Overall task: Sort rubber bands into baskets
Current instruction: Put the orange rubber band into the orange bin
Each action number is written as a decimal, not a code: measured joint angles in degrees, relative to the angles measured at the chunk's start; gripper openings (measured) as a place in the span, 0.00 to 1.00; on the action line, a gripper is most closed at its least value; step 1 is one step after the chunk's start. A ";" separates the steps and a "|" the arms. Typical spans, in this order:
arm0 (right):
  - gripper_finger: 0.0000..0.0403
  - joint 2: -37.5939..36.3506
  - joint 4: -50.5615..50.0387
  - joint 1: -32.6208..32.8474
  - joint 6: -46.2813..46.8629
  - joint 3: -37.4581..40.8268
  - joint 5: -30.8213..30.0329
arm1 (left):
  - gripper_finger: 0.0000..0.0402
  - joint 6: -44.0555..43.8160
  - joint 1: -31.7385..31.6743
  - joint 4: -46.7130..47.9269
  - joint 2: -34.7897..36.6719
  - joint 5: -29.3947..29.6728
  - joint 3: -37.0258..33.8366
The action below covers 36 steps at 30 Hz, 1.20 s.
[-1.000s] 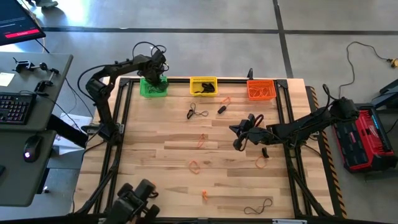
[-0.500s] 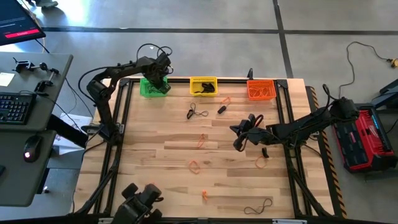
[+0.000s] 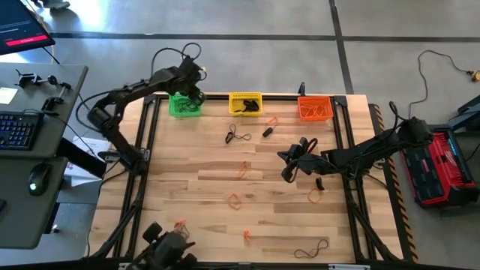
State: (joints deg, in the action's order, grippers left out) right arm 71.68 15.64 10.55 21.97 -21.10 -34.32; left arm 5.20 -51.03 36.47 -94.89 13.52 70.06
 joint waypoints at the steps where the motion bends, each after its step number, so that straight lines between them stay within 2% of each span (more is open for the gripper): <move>1: 0.00 0.00 0.00 0.01 0.02 0.00 0.02 | 0.31 -0.03 0.42 -1.34 1.48 -0.03 -1.15; 8: 0.00 0.00 0.01 0.01 0.03 0.00 0.01 | 0.30 -0.48 5.05 -9.81 13.46 -0.34 -10.00; 14: 0.00 0.00 0.04 0.00 0.40 0.00 0.00 | 0.30 -0.62 12.74 -10.53 22.99 -7.94 -16.22; 21: 0.00 2.38 1.00 0.00 0.80 0.00 -2.14 | 0.30 -0.60 24.60 -8.45 31.41 -13.50 -21.42; 25: 0.00 5.38 2.68 0.01 1.62 0.00 -2.12 | 0.30 -1.47 31.99 -5.51 34.42 -15.77 -22.14; 30: 0.00 10.66 5.22 0.01 5.04 0.02 -2.12 | 0.30 -5.26 42.75 -2.02 36.23 -15.87 -22.18; 36: 0.00 15.52 14.58 0.02 2.24 0.02 -0.26 | 0.30 -12.36 56.90 -0.23 36.22 -14.99 -22.18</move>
State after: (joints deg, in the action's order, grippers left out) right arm 87.20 30.21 10.57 24.20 -21.08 -34.58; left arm -7.17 5.87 36.24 -58.67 -1.47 47.88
